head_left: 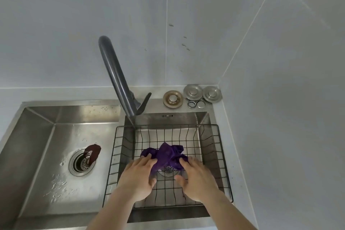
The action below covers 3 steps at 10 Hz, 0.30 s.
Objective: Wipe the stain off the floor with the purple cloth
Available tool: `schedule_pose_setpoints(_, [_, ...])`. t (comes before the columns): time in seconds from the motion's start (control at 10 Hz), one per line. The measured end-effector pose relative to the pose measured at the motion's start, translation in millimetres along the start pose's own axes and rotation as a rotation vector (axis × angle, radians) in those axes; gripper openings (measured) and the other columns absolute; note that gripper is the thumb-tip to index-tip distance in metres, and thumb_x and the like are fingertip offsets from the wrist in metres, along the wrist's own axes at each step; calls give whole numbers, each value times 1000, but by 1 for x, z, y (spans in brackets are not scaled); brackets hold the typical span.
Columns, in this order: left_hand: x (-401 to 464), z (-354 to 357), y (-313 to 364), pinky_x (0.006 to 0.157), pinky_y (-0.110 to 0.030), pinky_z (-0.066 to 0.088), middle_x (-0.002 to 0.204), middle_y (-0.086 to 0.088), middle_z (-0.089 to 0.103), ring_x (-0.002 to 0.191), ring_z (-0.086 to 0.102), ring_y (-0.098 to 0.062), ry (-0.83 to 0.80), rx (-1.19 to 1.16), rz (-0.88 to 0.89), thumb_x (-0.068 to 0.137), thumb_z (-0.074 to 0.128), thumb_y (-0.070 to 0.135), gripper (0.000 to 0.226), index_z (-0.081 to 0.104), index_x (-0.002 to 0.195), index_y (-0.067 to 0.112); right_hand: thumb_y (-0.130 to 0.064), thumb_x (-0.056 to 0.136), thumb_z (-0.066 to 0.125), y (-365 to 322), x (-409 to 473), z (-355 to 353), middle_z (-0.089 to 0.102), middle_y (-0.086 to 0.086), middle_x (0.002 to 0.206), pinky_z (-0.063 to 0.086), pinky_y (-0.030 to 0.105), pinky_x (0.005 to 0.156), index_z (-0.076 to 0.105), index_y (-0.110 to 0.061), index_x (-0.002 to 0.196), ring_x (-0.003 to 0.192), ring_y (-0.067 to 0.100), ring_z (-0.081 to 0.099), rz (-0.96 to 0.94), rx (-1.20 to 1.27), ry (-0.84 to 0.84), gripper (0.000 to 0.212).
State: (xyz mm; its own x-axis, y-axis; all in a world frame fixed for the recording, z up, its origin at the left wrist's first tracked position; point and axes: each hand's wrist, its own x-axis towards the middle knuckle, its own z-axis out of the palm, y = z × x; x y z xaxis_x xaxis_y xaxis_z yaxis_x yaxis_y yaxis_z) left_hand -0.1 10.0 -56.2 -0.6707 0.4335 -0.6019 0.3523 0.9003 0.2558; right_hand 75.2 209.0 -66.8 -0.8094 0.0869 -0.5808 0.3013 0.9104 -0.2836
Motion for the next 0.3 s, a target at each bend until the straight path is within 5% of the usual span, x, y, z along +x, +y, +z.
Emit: schedule_pose_setpoints(0.3, [-30,-48,-5,123,-38,27,159,12,40,150,35,-18,237,-21,93,98,53,46,60,33,154,33,-54,100,51,-23,-31,-42,40,2,161,41,47,118,30,-28,158,148,25,39,3,106,133,66])
